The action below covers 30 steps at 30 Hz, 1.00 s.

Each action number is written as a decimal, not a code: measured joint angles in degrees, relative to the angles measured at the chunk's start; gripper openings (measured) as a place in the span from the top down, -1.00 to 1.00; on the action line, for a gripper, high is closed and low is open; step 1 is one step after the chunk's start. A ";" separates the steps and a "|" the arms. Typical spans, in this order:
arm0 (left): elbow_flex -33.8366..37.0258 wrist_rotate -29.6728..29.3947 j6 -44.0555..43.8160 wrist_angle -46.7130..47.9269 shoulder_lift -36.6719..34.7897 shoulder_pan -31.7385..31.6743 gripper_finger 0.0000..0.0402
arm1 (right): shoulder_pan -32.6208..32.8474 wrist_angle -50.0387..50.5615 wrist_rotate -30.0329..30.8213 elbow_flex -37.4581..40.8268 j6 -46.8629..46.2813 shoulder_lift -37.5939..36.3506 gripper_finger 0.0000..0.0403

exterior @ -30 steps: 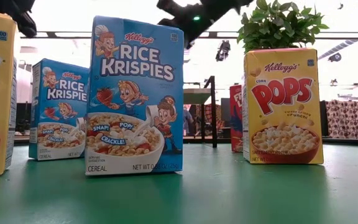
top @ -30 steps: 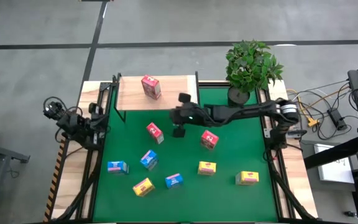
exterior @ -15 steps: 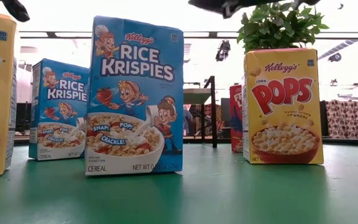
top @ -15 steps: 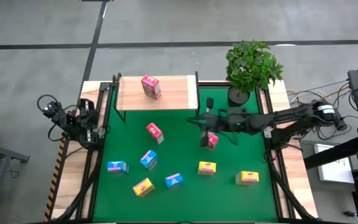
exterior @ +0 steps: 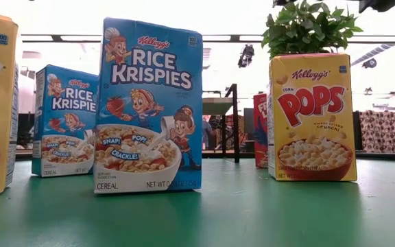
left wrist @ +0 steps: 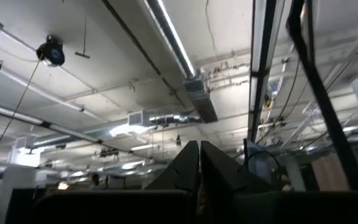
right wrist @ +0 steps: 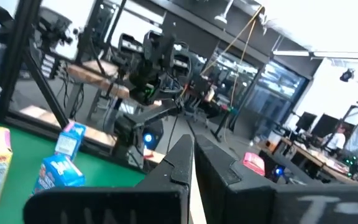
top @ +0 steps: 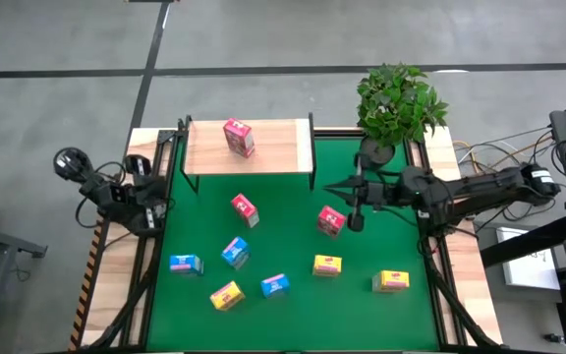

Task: Stack cereal on shelf
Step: Adjust the red cereal on the shelf

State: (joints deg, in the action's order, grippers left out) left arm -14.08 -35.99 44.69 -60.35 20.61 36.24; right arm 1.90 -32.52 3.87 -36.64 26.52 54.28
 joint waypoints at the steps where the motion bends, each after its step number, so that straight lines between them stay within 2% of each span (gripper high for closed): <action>1: -1.04 -1.71 0.42 0.00 1.68 -0.09 1.00 | -0.01 0.03 -0.04 0.43 -0.42 -0.77 0.96; 7: -7.50 -9.72 2.42 2.27 11.43 -1.86 1.00 | -0.01 0.11 0.00 3.11 -1.63 -3.87 0.96; 9: -10.50 -11.29 2.62 6.18 14.01 -2.80 1.00 | -0.03 0.25 0.01 3.50 -1.53 -4.53 0.96; 13: -17.66 -13.16 -0.54 20.32 18.08 -5.43 1.00 | -0.03 0.87 0.01 3.91 -1.91 -6.25 0.96; 22: -35.39 -9.12 -10.74 54.41 27.49 -14.58 1.00 | -0.03 8.75 0.01 4.30 -5.88 -10.94 0.96; 26: -44.66 -1.40 -15.95 70.31 31.27 -20.44 1.00 | -0.03 10.94 0.02 5.16 -7.92 -12.45 0.96; 30: -52.83 7.85 -18.26 81.06 34.98 -27.12 1.00 | -0.03 11.77 0.03 5.48 -9.05 -13.57 0.96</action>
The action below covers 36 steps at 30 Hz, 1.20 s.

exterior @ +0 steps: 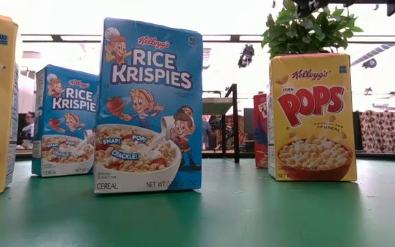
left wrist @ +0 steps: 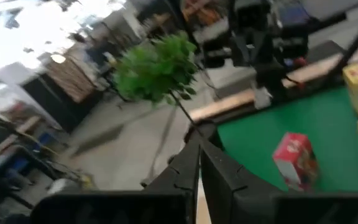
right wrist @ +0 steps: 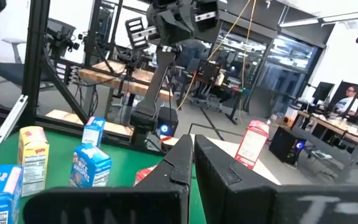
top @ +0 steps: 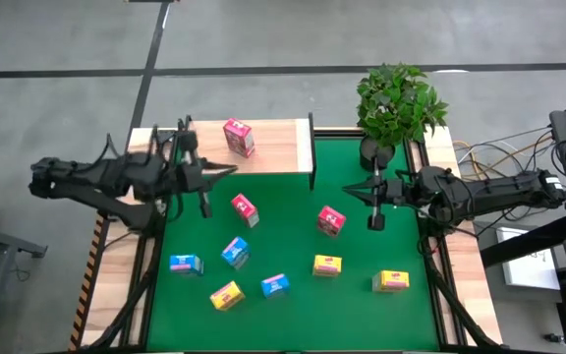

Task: Stack cereal on shelf
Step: Adjust the red cereal on the shelf

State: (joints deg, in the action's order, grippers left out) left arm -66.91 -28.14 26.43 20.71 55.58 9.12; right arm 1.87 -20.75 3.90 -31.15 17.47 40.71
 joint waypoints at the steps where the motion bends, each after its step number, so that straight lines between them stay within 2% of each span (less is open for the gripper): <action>1: -1.86 1.15 -0.34 1.93 1.01 -1.64 1.00 | 0.00 0.35 0.00 0.04 -0.08 -0.18 0.96; 5: -8.52 3.02 -0.60 10.70 5.20 -7.85 1.00 | 0.00 1.17 0.00 0.24 -0.44 -0.44 0.96; 10: -16.59 13.23 0.82 25.33 10.99 -15.80 1.00 | 0.00 2.45 0.00 0.26 -1.00 -0.75 0.96; 12: -19.81 15.61 3.16 32.17 13.59 -18.41 1.00 | 0.00 2.82 0.02 0.26 -1.04 -0.97 0.96; 16: -25.03 14.22 8.49 43.10 18.89 -22.66 1.00 | 0.00 2.90 0.02 0.26 -1.00 -0.99 0.96; 21: -29.52 13.95 13.72 46.13 25.11 -28.90 0.95 | 0.00 2.91 0.09 0.26 -0.96 -0.99 0.96; 24: -32.46 14.63 15.11 47.50 28.52 -32.62 0.83 | 0.00 2.91 0.09 0.26 -0.93 -0.97 0.96; 27: -34.02 18.82 13.35 48.55 30.13 -35.61 0.65 | 0.00 2.95 0.09 0.26 -0.93 -0.97 0.96; 30: -34.50 21.09 12.62 48.35 29.44 -37.23 0.42 | 0.00 3.50 0.09 0.24 -0.83 -0.96 0.96; 36: -34.32 21.18 11.81 47.28 28.82 -39.18 -0.09 | 0.00 4.28 0.07 0.24 -0.91 -0.95 0.96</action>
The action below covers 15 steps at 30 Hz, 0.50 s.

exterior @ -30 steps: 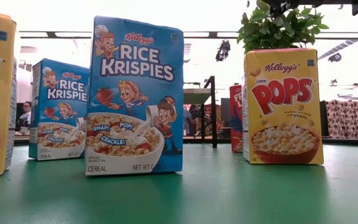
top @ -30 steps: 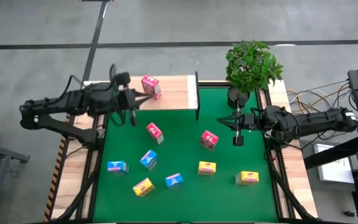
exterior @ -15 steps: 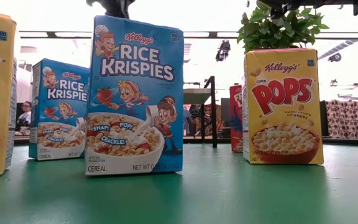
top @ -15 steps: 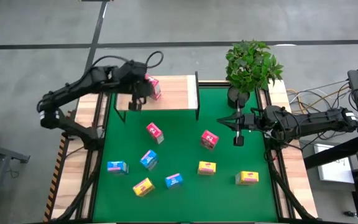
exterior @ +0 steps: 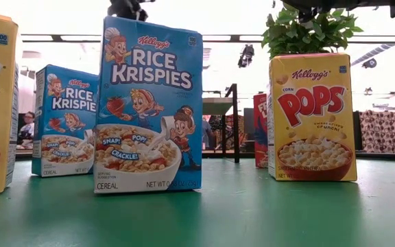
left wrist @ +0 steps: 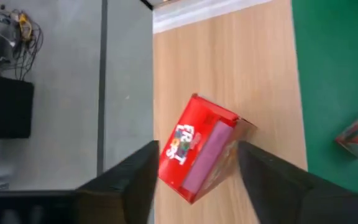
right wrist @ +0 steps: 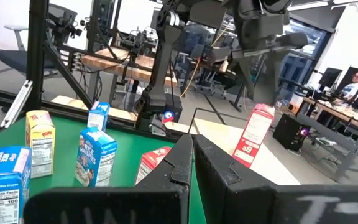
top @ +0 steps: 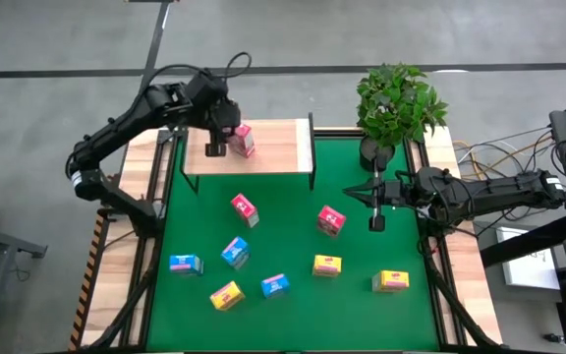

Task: Stack cereal on shelf
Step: Adjust the red cereal on the shelf

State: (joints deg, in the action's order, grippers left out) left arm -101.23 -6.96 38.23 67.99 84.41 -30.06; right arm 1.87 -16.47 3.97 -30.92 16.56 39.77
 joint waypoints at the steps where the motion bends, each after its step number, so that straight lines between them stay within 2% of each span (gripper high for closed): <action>1: 0.00 0.04 -0.37 -0.58 0.13 -0.22 -0.16 | 0.00 0.04 -0.03 0.00 0.09 0.00 0.96; 4: 0.00 0.68 -0.26 -0.72 0.95 -0.69 -0.34 | 0.00 0.54 -0.20 0.00 0.43 0.02 0.96; 7: 0.04 3.77 0.32 -0.71 1.80 -1.09 -0.44 | 0.00 1.19 -1.53 0.00 0.57 0.02 0.96; 15: 0.11 5.05 1.71 -0.49 3.63 -2.23 -0.41 | 0.00 1.77 -2.84 0.00 0.57 0.02 0.96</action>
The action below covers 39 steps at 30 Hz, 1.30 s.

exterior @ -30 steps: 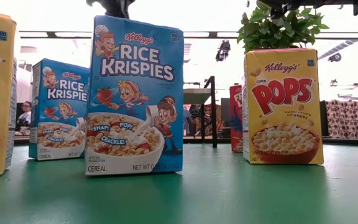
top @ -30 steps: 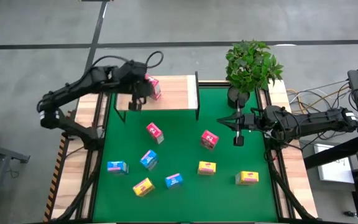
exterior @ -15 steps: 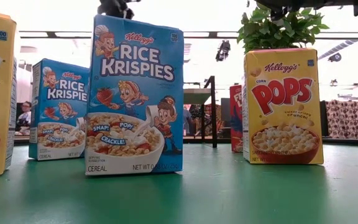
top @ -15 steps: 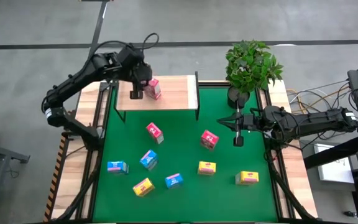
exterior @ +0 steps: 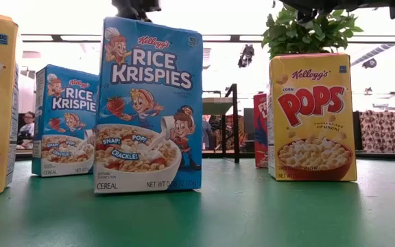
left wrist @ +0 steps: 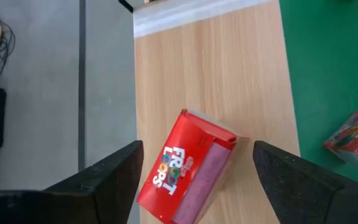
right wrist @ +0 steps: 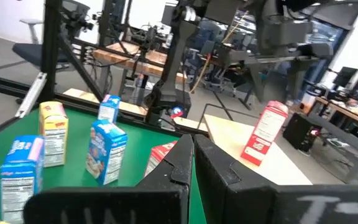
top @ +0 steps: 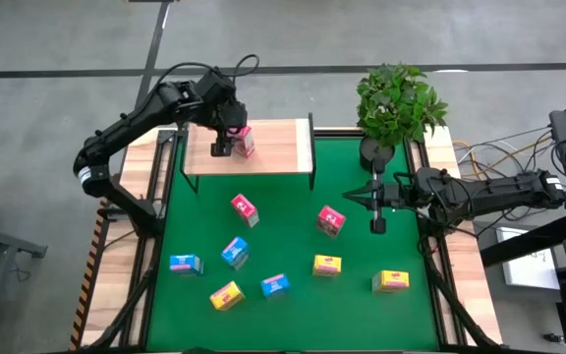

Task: Stack cereal on shelf
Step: Adjust the red cereal on the shelf

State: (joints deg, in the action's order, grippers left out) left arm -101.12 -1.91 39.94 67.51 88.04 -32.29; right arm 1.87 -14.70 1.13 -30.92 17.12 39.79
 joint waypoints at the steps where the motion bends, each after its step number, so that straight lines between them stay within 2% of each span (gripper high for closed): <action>1: 0.00 -0.01 0.02 0.00 0.30 -0.21 -0.40 | 0.00 0.00 -0.13 0.00 0.00 0.00 0.96; 8: 0.00 0.04 0.04 0.42 2.26 -2.35 -0.38 | 0.00 1.06 -0.13 0.00 0.20 -0.01 0.96; 12: 0.00 2.59 0.04 0.55 3.21 -3.66 -0.38 | 0.00 1.07 -0.13 -0.02 0.35 -0.04 0.96; 20: 0.00 3.13 0.33 1.13 4.49 -3.85 -0.36 | 0.00 1.16 -0.13 -0.02 0.32 -0.04 0.96; 32: 0.00 3.06 1.31 1.65 4.03 -3.83 0.05 | 0.00 1.18 -0.11 -0.04 0.00 -0.04 0.96; 39: 0.00 2.36 1.59 1.66 4.01 -3.83 0.17 | 0.00 1.18 -0.11 -0.04 -0.22 -0.04 0.96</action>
State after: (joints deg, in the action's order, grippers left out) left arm -101.12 0.45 41.53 69.17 92.05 -36.12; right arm 1.87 -13.52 1.02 -30.96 16.91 39.75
